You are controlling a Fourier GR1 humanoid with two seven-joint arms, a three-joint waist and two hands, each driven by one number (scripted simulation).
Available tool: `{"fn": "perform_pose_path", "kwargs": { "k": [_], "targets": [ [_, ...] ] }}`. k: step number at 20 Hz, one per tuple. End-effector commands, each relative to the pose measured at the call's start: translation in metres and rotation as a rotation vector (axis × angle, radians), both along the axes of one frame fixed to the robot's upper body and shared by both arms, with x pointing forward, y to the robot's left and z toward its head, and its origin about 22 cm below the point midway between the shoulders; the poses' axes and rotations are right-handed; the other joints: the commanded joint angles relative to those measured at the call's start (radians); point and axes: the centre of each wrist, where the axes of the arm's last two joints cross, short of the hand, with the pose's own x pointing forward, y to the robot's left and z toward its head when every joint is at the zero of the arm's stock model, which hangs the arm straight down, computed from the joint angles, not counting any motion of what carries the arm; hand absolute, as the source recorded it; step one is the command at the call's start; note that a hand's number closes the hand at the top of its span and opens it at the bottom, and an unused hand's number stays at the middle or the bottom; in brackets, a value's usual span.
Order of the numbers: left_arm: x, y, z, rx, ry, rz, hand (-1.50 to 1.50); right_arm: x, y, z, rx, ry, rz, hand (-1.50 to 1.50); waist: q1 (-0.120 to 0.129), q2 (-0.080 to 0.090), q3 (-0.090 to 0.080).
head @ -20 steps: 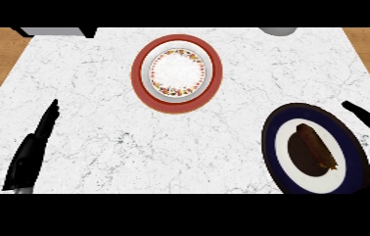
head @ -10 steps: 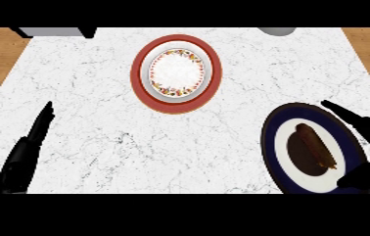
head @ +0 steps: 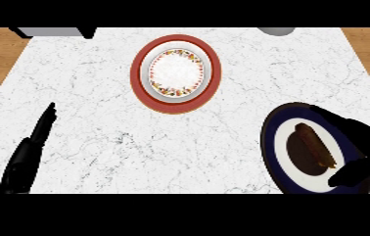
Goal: Pick the sweet potato from the plate and place it in the plate
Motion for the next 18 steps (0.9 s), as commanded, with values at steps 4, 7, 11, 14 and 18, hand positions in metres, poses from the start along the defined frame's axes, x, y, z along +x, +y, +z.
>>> {"fn": "perform_pose_path", "kwargs": {
  "k": [4, 7, 11, 14, 18],
  "targets": [
    [-0.006, 0.009, 0.009, 0.002, 0.004, -0.008, 0.00, -0.003, -0.001, -0.011, 0.005, 0.026, 0.007, -1.50, -0.001, -0.001, 0.000],
    [0.022, 0.012, 0.005, -0.003, -0.002, -0.018, 0.00, 0.010, 0.013, -0.025, 0.004, 0.023, 0.017, -1.50, -0.002, 0.000, 0.000],
    [-0.001, 0.011, 0.006, 0.001, 0.005, 0.019, 0.00, 0.004, -0.013, -0.012, 0.070, -0.028, 0.046, 1.50, -0.001, -0.001, 0.000],
    [0.014, -0.003, 0.005, 0.010, 0.003, 0.013, 0.00, 0.024, -0.004, -0.029, 0.077, -0.049, 0.034, 1.50, 0.000, 0.000, 0.000],
    [0.011, 0.000, -0.001, -0.008, -0.005, 0.006, 0.00, -0.006, -0.007, -0.043, 0.044, -0.064, 0.055, 1.50, -0.004, 0.000, 0.000]
  ]
}}
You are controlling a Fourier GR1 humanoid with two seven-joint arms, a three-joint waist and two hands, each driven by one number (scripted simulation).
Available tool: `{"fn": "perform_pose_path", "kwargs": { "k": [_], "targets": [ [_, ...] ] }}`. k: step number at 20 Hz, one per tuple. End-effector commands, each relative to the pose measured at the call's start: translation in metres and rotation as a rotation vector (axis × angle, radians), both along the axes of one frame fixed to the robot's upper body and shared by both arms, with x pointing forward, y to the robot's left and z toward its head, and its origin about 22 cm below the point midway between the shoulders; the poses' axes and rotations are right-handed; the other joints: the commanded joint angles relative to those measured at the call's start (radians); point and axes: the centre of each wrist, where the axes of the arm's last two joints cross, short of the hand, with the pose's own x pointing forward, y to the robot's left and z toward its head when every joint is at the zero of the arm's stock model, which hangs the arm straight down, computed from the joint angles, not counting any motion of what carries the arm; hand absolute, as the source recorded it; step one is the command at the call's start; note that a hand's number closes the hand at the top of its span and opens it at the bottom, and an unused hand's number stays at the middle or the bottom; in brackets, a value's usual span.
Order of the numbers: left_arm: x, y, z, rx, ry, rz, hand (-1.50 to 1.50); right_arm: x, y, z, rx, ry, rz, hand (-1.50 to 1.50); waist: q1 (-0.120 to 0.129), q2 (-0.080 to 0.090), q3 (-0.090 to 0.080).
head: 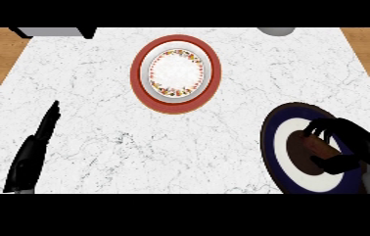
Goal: Pick the sweet potato from the plate and place it in the plate
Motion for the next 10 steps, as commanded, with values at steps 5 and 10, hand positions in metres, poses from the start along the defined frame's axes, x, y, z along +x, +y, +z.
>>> {"fn": "perform_pose_path", "kwargs": {
  "k": [5, 10],
  "targets": [
    [0.015, 0.019, 0.005, -0.006, -0.004, -0.009, 0.00, 0.055, -0.006, 0.018, -0.080, -0.071, -0.042, 1.50, 0.012, 0.007, 0.002],
    [0.023, -0.010, 0.018, -0.012, -0.024, -0.076, 0.00, 0.119, 0.017, 0.062, -0.252, -0.185, -0.163, 1.50, 0.087, 0.027, 0.005]
  ]
}}
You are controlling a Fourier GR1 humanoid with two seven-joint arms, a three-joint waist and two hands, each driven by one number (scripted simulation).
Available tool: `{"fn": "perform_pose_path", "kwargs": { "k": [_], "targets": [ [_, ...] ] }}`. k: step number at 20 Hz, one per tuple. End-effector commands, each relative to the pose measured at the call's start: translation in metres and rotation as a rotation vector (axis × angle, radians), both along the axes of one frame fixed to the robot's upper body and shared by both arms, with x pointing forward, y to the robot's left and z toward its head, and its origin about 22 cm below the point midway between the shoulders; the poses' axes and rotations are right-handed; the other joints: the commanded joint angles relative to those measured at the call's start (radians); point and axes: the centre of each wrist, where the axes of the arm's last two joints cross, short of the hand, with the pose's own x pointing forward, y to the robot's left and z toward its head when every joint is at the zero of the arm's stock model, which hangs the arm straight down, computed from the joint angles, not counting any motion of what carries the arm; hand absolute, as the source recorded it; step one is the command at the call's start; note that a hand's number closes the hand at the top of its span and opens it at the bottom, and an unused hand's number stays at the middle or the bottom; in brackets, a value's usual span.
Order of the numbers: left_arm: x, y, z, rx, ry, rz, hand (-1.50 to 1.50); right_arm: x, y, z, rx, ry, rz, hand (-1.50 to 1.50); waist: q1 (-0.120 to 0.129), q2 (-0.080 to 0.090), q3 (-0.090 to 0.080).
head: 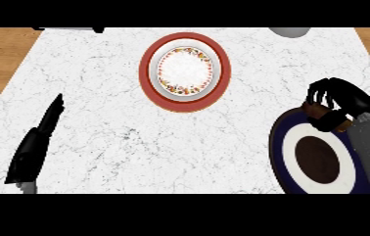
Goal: Pick the sweet potato from the plate and place it in the plate
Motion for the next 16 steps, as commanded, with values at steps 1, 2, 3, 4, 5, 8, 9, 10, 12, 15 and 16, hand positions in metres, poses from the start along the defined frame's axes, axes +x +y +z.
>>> {"fn": "perform_pose_path", "kwargs": {
  "k": [1, 2, 3, 4, 5, 8, 9, 10, 12, 15, 16],
  "targets": [
    [0.006, -0.005, 0.004, 0.016, -0.011, -0.028, 0.00, 0.040, -0.002, 0.033, -0.109, -0.109, -0.084, 1.50, 0.023, 0.009, 0.001],
    [0.013, 0.002, 0.004, 0.008, -0.013, -0.019, 0.00, 0.050, 0.009, 0.042, -0.115, -0.161, -0.090, 1.50, 0.018, 0.010, 0.001],
    [0.000, -0.006, -0.007, -0.006, -0.019, -0.024, 0.00, 0.051, 0.008, 0.038, -0.121, -0.209, -0.107, 1.50, 0.015, 0.006, 0.001],
    [0.002, 0.015, 0.007, 0.018, -0.017, 0.002, 0.00, 0.051, 0.002, 0.038, -0.106, -0.244, -0.088, 1.50, 0.000, 0.001, 0.001],
    [0.013, 0.004, 0.019, 0.002, -0.013, -0.011, 0.00, 0.062, 0.015, 0.043, -0.116, -0.268, -0.098, 1.50, 0.009, 0.004, 0.001],
    [0.007, 0.004, -0.007, 0.009, 0.001, 0.015, 0.00, 0.064, 0.007, 0.049, -0.081, -0.425, -0.093, 1.50, -0.015, 0.002, 0.000],
    [-0.004, 0.003, -0.004, -0.001, 0.016, 0.011, 0.00, 0.075, 0.019, 0.065, -0.098, -0.458, -0.094, 1.50, -0.005, -0.002, 0.000],
    [0.007, 0.004, -0.001, -0.006, 0.003, 0.033, 0.00, 0.075, 0.019, 0.078, -0.059, -0.533, -0.068, 1.50, -0.025, -0.006, -0.001],
    [-0.010, 0.009, -0.009, -0.004, 0.016, 0.037, 0.00, 0.072, 0.024, 0.073, -0.014, -0.609, -0.017, 1.50, -0.034, -0.011, -0.001],
    [-0.022, 0.018, -0.010, -0.006, 0.021, 0.035, 0.00, 0.076, 0.045, 0.087, 0.095, -0.693, 0.115, 1.50, -0.042, -0.018, -0.002],
    [-0.007, 0.006, -0.005, 0.009, 0.028, 0.035, 0.00, 0.084, 0.051, 0.107, 0.149, -0.694, 0.156, 1.50, -0.043, -0.015, -0.001]
  ]
}}
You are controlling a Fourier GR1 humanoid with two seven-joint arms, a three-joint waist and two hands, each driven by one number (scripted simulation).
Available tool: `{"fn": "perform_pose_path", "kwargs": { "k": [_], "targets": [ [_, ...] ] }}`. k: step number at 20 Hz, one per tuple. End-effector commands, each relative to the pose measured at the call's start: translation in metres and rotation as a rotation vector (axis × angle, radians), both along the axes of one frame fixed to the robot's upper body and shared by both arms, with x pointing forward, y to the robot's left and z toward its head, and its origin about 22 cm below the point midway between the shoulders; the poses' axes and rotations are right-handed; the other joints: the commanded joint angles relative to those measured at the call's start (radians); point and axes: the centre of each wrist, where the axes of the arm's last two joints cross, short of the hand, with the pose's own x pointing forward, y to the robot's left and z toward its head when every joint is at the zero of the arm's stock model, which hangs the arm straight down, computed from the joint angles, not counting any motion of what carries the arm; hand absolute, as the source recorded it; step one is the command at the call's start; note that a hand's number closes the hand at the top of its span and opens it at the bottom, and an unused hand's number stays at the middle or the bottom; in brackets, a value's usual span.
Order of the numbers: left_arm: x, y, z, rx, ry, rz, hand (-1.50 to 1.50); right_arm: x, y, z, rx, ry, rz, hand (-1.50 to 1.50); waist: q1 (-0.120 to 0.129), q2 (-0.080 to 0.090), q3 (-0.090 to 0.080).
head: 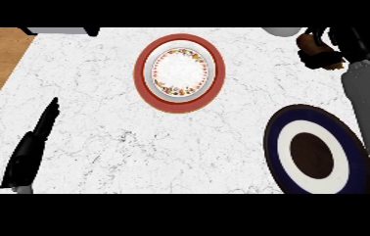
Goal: Pick the sweet potato from the plate and place it in the plate
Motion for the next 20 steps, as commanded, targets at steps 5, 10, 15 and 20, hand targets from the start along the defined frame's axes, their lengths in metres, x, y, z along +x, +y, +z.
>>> {"fn": "perform_pose_path", "kwargs": {
  "k": [5, 10, 15, 20],
  "targets": [
    [-0.017, 0.005, 0.008, 0.005, 0.023, 0.015, 0.00, 0.011, 0.071, 0.049, 0.128, -0.057, 0.305, 1.50, -0.015, -0.011, -0.001],
    [-0.003, 0.007, 0.004, 0.002, 0.007, 0.025, 0.00, 0.005, 0.122, 0.073, 0.131, -0.025, 0.381, 1.50, -0.024, -0.007, -0.002],
    [0.012, -0.012, 0.001, 0.004, -0.006, 0.022, 0.00, -0.001, 0.179, 0.068, 0.223, -0.003, 0.390, 1.50, -0.024, -0.005, -0.002],
    [0.001, -0.001, -0.007, -0.002, 0.005, 0.010, 0.00, 0.009, 0.234, 0.074, 0.197, 0.089, 0.391, 1.50, -0.012, -0.003, -0.002]
  ]
}}
